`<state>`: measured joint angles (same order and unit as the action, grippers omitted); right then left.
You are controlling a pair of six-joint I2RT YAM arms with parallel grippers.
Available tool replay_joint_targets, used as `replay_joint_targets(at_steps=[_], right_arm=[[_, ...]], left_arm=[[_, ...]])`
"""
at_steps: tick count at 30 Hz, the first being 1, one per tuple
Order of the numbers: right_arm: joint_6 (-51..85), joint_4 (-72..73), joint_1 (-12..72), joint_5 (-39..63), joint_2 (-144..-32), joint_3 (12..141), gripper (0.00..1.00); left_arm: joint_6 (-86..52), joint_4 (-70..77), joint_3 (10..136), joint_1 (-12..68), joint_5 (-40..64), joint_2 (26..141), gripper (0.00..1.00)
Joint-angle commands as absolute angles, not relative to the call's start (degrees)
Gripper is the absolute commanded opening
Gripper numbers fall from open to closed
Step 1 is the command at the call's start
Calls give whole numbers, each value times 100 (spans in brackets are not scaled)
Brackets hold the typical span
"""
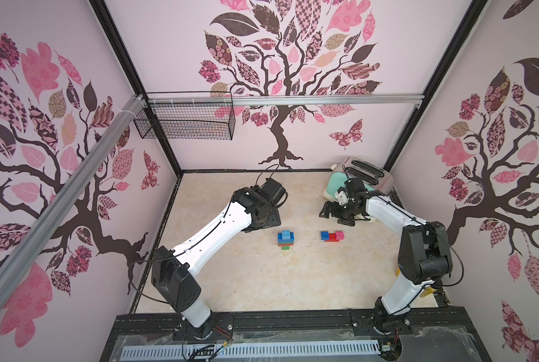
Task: Assemble a carrot with lego
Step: Adjust the lego brick at the center of the board.
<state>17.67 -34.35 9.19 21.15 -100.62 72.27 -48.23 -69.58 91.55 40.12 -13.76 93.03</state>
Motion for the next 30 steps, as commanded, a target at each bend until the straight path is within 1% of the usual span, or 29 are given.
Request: replay_joint_targets(at_steps=[1, 14, 26, 30], right_arm=[[1670, -3383, 906, 2211, -10190, 7349, 100], [1559, -3464, 907, 2296, -10294, 6870, 99], [1589, -3664, 915, 2598, -9879, 6342, 100], [1649, -3712, 910, 2361, -9616, 6270, 99]], left_arm=[[-4895, -6802, 8983, 3965, -1406, 9133, 84], [-4845, -6664, 8739, 3843, -1332, 9063, 86], [-4834, -6558, 8515, 3731, -1292, 8894, 87], [-4857, -6484, 8422, 3710, -1270, 8842, 87]])
